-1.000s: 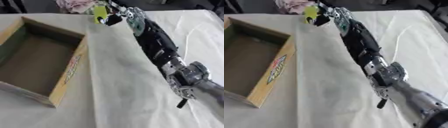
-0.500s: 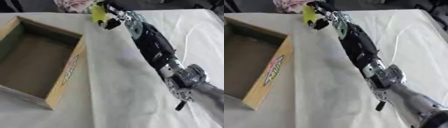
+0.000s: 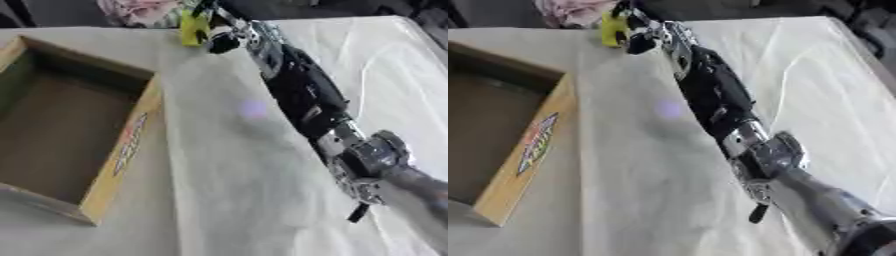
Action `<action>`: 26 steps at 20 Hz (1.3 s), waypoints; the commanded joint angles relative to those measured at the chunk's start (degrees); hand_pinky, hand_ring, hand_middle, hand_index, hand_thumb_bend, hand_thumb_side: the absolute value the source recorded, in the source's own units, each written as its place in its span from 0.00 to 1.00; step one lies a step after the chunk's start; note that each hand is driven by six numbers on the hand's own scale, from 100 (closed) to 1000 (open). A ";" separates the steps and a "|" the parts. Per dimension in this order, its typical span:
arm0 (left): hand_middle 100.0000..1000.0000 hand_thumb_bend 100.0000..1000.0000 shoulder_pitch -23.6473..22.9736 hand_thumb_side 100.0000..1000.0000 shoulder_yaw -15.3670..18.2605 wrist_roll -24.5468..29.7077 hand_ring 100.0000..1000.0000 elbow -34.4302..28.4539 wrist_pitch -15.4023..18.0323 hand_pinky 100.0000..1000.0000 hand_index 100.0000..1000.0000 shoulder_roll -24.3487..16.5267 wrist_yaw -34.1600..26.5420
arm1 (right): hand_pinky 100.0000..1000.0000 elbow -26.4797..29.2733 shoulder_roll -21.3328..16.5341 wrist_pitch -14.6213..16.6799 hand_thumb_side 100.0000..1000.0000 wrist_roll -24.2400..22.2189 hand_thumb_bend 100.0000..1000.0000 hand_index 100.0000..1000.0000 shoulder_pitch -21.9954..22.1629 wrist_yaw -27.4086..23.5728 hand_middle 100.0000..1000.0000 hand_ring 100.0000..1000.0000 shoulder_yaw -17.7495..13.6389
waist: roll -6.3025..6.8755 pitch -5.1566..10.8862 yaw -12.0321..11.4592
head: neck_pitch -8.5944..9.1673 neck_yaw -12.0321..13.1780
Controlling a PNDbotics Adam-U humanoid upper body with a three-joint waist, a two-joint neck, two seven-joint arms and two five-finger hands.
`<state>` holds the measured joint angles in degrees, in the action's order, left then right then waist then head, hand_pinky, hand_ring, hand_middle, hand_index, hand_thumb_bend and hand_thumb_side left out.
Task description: Pick up objects on the table and place them in the box.
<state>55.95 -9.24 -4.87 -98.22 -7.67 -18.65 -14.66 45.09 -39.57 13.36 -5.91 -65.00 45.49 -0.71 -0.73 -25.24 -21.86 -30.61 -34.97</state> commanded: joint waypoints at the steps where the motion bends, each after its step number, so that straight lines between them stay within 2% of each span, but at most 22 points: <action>1: 0.69 0.42 0.61 0.85 0.71 -0.26 0.67 -0.37 0.08 0.47 0.77 -1.37 -0.09 | 0.65 1.69 -1.33 0.09 0.00 3.38 0.00 0.58 -0.98 0.12 0.37 0.55 -0.46 | 0.26 2.34 0.30 | 0.66 -0.32; 6: 0.69 0.42 0.33 0.85 0.69 -0.27 0.67 -0.19 0.13 0.47 0.77 -1.36 -0.16 | 0.64 1.69 -1.23 0.37 0.00 7.04 0.00 0.55 -0.83 -0.05 0.34 0.54 0.23 | 0.36 3.36 1.15 | 0.54 -0.51; 13: 0.69 0.43 -0.36 0.84 0.63 -0.30 0.67 0.40 0.12 0.47 0.77 -1.26 -0.13 | 0.63 3.73 -0.46 1.14 0.00 8.36 0.00 0.53 -0.98 -0.62 0.33 0.54 1.16 | 0.38 5.39 2.63 | -0.04 -0.62; 19: 0.69 0.43 -1.53 0.84 0.55 -0.32 0.67 1.73 0.13 0.47 0.77 -0.94 0.19 | 0.64 7.37 2.58 3.29 0.00 6.25 0.00 0.53 -1.54 -2.01 0.33 0.54 3.72 | 0.18 8.52 4.16 | -2.16 0.18; 26: 0.69 0.43 -2.63 0.84 0.17 -0.04 0.67 3.46 0.11 0.47 0.77 -0.51 0.59 | 0.65 11.45 8.05 6.69 0.00 0.81 0.00 0.54 -1.61 -4.20 0.33 0.55 8.37 | 0.25 12.42 5.74 | -4.92 2.34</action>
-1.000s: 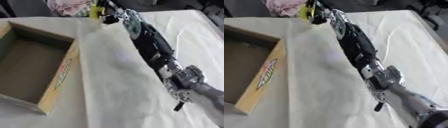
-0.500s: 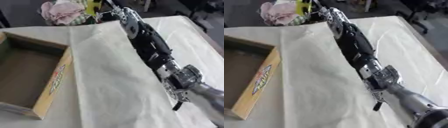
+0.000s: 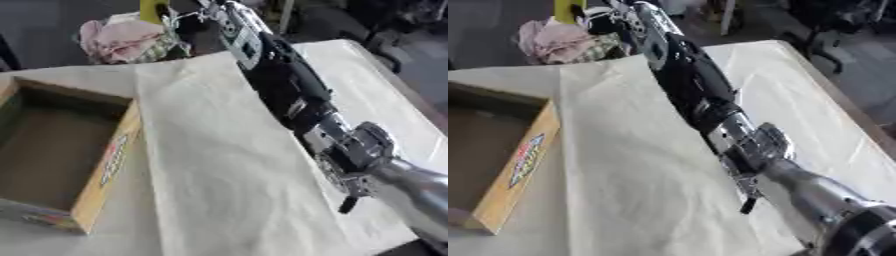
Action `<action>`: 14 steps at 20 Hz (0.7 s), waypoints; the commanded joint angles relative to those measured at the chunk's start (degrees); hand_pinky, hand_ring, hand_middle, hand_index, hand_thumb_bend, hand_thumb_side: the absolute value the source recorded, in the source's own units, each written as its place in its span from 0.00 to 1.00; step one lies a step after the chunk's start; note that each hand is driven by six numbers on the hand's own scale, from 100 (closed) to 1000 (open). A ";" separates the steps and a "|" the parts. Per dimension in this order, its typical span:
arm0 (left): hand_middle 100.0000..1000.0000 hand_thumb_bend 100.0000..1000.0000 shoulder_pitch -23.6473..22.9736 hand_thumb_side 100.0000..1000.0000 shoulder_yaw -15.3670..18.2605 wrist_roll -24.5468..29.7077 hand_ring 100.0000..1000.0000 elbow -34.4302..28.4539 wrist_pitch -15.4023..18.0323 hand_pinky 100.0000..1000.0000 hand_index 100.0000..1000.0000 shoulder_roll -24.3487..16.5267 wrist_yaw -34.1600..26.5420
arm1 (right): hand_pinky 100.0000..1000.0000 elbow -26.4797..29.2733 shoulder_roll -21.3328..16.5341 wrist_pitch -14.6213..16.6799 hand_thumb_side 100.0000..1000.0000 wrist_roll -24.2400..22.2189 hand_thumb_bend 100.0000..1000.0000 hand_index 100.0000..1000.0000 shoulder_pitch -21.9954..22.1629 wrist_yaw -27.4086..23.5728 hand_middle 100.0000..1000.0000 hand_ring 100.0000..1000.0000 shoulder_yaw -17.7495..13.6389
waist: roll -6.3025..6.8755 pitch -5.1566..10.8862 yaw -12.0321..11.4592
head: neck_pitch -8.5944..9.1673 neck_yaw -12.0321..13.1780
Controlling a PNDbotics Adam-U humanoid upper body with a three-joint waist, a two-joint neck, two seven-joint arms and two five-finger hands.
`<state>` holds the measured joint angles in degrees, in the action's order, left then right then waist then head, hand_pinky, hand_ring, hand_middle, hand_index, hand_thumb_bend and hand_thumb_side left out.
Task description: Pick up objects on the table and place them in the box.
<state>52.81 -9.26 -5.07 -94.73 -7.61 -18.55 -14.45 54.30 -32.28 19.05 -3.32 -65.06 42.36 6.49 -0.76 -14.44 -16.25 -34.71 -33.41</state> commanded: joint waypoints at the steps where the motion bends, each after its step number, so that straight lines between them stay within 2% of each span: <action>1: 0.69 0.43 0.35 0.84 0.07 0.26 0.67 0.23 -0.01 0.47 0.77 -0.59 0.45 | 0.65 2.63 1.64 1.45 0.00 -2.60 0.00 0.54 -1.54 -1.22 0.33 0.55 1.80 | 0.34 2.06 0.31 | -1.10 1.13; 6: 0.69 0.43 0.03 0.84 -0.72 0.94 0.67 1.33 -0.31 0.47 0.77 -0.04 1.07 | 0.66 2.85 6.21 3.42 0.00 -6.23 0.00 0.54 -1.00 0.15 0.34 0.56 4.64 | 0.54 3.50 0.46 | -2.10 1.78; 14: 0.69 0.43 -0.39 0.85 -1.29 1.53 0.67 1.80 -0.61 0.47 0.77 0.68 1.54 | 0.68 -0.45 13.12 6.80 0.00 -10.31 0.00 0.55 0.58 6.37 0.35 0.58 8.06 | 1.02 3.99 0.06 | -3.61 2.30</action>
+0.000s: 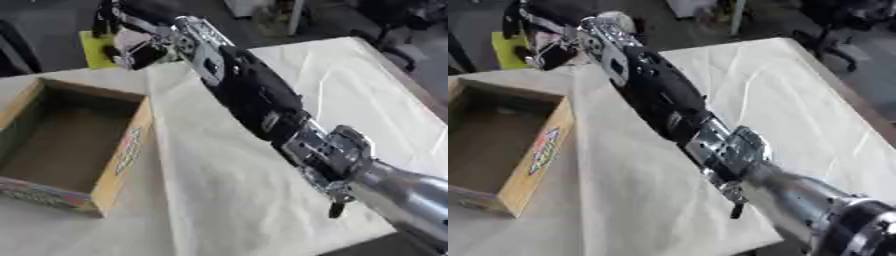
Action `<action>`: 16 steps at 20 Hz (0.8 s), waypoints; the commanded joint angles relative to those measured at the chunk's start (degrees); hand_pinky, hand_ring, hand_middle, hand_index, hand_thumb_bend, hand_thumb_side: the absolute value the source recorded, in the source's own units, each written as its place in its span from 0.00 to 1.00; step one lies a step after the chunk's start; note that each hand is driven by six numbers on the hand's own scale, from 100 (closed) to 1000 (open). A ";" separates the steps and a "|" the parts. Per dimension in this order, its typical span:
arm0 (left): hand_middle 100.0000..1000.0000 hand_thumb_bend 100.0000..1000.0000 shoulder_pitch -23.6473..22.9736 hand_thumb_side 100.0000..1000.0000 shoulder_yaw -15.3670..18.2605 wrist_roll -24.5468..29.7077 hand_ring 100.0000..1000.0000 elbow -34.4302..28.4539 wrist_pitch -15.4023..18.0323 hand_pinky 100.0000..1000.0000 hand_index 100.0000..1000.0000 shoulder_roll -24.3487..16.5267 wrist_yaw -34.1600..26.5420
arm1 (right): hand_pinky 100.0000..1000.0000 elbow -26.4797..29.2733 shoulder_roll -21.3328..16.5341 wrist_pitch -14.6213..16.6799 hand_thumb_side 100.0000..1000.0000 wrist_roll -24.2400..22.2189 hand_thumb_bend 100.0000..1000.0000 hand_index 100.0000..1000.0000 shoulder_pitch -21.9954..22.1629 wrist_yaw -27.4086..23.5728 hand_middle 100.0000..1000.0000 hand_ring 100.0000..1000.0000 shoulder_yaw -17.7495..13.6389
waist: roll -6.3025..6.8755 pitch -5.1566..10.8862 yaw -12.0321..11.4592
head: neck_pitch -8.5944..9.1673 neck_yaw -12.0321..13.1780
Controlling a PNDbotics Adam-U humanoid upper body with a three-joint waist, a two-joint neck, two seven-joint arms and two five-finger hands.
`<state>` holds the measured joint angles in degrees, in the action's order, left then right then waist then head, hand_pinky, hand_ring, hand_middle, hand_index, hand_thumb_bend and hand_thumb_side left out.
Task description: Pick up objects on the table and place them in the box.
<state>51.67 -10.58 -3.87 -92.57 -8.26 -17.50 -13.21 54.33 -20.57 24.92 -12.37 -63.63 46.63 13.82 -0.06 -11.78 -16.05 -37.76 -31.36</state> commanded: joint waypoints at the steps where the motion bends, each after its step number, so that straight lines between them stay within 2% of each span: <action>1: 0.69 0.43 0.74 0.85 -0.03 0.38 0.67 -0.32 0.02 0.47 0.77 -0.25 0.34 | 0.68 -0.96 2.24 1.32 0.00 -1.76 0.00 0.55 -0.69 3.05 0.35 0.58 1.00 | 0.33 1.31 -0.20 | -0.64 0.31; 7: 0.69 0.43 0.76 0.85 -0.35 0.64 0.67 -0.23 0.04 0.47 0.77 0.48 0.40 | 0.69 -5.21 6.42 2.87 0.01 -2.13 0.00 0.58 0.34 9.07 0.36 0.60 0.84 | 0.31 1.08 -0.67 | -0.71 0.29; 9: 0.69 0.43 0.71 0.85 -0.40 0.69 0.67 -0.22 0.05 0.47 0.77 0.60 0.41 | 0.71 -5.32 7.03 3.77 0.07 -1.83 0.00 0.69 0.53 11.05 0.42 0.63 1.29 | 0.28 1.02 -0.69 | -0.77 0.38; 10: 0.69 0.43 0.67 0.85 -0.42 0.69 0.67 -0.19 0.05 0.47 0.77 0.66 0.41 | 0.74 -5.09 7.18 4.17 0.15 -1.70 0.00 0.84 0.59 12.06 0.55 0.68 1.60 | 0.25 0.99 -0.69 | -0.81 0.42; 11: 0.69 0.43 0.63 0.85 -0.43 0.68 0.67 -0.15 0.05 0.47 0.77 0.70 0.42 | 0.74 -4.71 7.24 4.45 0.18 -1.53 0.00 0.86 0.66 13.04 0.59 0.69 1.88 | 0.22 0.96 -0.69 | -0.86 0.45; 13: 0.69 0.43 0.53 0.85 -0.45 0.65 0.68 -0.05 0.06 0.47 0.77 0.77 0.45 | 0.77 -3.62 7.15 4.53 0.32 -0.71 0.17 0.95 0.67 14.90 0.73 0.74 2.22 | 0.17 0.93 -0.62 | -0.94 0.49; 14: 0.69 0.43 0.47 0.85 -0.46 0.63 0.68 0.00 0.06 0.47 0.77 0.78 0.47 | 0.80 -3.00 7.07 4.38 0.41 -0.08 0.30 0.99 0.66 15.82 0.81 0.78 2.27 | 0.14 0.93 -0.57 | -0.99 0.53; 16: 0.69 0.43 0.37 0.85 -0.46 0.59 0.68 0.09 0.07 0.47 0.77 0.79 0.50 | 0.81 -1.72 6.85 3.85 0.46 1.46 0.39 1.00 0.62 17.53 0.87 0.81 2.15 | 0.11 0.96 -0.44 | -1.15 0.63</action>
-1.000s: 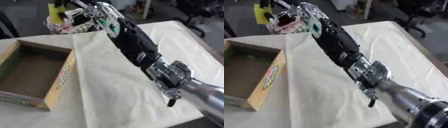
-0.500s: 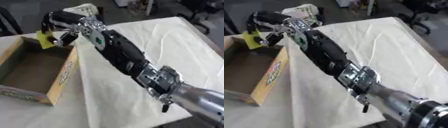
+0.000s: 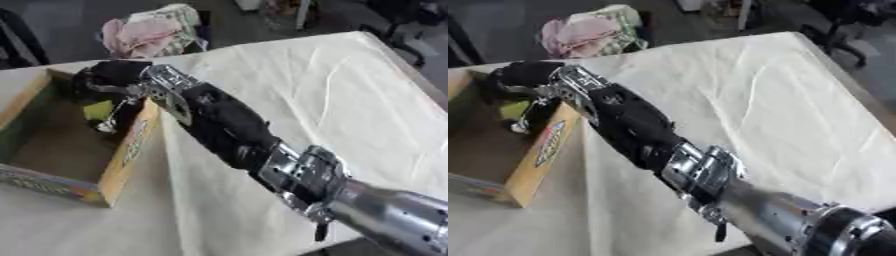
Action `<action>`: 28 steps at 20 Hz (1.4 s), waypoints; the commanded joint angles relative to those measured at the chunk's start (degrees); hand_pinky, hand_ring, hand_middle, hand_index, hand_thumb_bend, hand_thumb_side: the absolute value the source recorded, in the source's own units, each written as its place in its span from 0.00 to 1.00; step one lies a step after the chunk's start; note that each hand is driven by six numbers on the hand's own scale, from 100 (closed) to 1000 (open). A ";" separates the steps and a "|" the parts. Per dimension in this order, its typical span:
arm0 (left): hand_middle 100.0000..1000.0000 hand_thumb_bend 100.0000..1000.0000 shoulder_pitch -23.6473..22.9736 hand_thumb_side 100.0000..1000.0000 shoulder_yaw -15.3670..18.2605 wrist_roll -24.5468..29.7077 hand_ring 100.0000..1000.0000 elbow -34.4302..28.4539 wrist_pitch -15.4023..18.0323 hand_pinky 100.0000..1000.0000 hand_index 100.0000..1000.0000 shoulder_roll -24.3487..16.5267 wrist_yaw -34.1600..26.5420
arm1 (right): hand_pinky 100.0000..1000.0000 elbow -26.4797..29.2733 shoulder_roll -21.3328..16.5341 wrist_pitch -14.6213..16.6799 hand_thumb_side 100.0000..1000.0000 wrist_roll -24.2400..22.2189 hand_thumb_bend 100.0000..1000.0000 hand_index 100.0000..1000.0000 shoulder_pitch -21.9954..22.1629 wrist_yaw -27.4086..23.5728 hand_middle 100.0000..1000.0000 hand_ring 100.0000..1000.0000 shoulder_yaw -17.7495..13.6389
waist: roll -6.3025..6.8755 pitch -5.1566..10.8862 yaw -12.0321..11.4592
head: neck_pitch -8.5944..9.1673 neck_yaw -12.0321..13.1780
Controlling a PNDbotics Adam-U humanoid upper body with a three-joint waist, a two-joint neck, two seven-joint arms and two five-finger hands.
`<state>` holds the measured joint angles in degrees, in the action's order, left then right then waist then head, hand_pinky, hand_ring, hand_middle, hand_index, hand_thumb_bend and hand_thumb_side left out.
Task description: Pick up objects on the table and place them in the box.
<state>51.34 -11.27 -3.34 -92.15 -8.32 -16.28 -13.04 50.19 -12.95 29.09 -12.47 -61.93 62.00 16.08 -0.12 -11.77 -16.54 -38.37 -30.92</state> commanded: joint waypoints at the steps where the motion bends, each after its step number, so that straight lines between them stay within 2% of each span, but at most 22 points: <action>1: 0.69 0.43 0.65 0.85 0.26 0.03 0.68 -0.30 0.15 0.47 0.77 -0.41 0.34 | 0.82 3.18 -0.96 -0.83 0.48 2.42 0.41 1.00 -1.13 2.82 0.90 0.82 -0.33 | 0.17 0.98 0.13 | -0.64 0.26; 4: 0.69 0.43 0.43 0.85 0.33 -0.05 0.69 -0.29 0.23 0.46 0.77 -0.47 0.35 | 0.85 5.11 -1.75 -2.87 0.53 5.05 0.45 1.00 -1.15 3.91 0.97 0.87 -0.92 | 0.21 1.14 0.50 | -0.91 0.65; 8: 0.69 0.43 -0.09 0.84 0.78 -0.51 0.69 -0.31 0.41 0.46 0.77 -0.71 0.23 | 0.83 6.50 -3.31 -6.20 0.54 8.60 0.41 1.00 -1.12 1.74 0.97 0.86 -3.26 | 0.27 1.43 1.13 | -1.35 1.23; 15: 0.68 0.43 -1.43 0.84 2.28 -2.14 0.68 -0.44 1.06 0.46 0.77 -1.50 -0.39 | 0.75 7.66 -6.58 -12.23 0.51 14.84 0.27 0.96 -1.10 -4.41 0.87 0.76 -10.26 | 0.49 2.18 3.15 | -2.01 3.00; 20: 0.68 0.43 -2.89 0.83 3.55 -3.87 0.68 -0.52 1.78 0.46 0.76 -2.13 -0.93 | 0.69 11.52 -8.79 -16.70 0.49 19.45 0.17 0.92 0.73 -9.19 0.81 0.72 -14.83 | 0.81 2.21 5.03 | -2.23 4.85; 21: 0.68 0.43 -3.25 0.83 3.82 -4.26 0.68 -0.58 1.95 0.46 0.76 -2.31 -0.88 | 0.69 12.77 -9.61 -17.85 0.49 20.56 0.15 0.92 1.43 -13.87 0.81 0.71 -15.04 | 0.84 2.18 5.42 | -2.25 5.37; 25: 0.69 0.44 -5.06 0.83 4.94 -5.89 0.69 -1.56 2.81 0.47 0.77 -3.01 0.67 | 0.67 21.99 -16.21 -21.85 0.50 22.27 0.07 0.89 5.40 -45.38 0.79 0.70 -12.67 | 0.92 1.94 7.04 | -2.17 8.60; 26: 0.69 0.44 -5.63 0.82 5.21 -6.32 0.69 -2.03 2.99 0.47 0.77 -3.17 1.48 | 0.66 24.77 -17.61 -22.42 0.50 22.55 0.04 0.89 6.66 -50.93 0.78 0.70 -12.61 | 0.98 1.88 7.53 | -2.03 9.80; 28: 0.70 0.44 -6.89 0.82 5.93 -7.32 0.70 -3.30 3.33 0.47 0.77 -3.43 3.58 | 0.66 30.27 -19.60 -22.77 0.50 23.08 0.03 0.89 9.46 -58.68 0.78 0.70 -13.05 | 1.05 1.72 8.70 | -1.65 12.79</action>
<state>43.72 -6.34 -9.97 -93.81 -5.25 -18.15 -10.59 76.35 -29.64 6.90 10.21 -51.65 9.27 3.31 0.92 -10.95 -7.51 -40.24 -19.64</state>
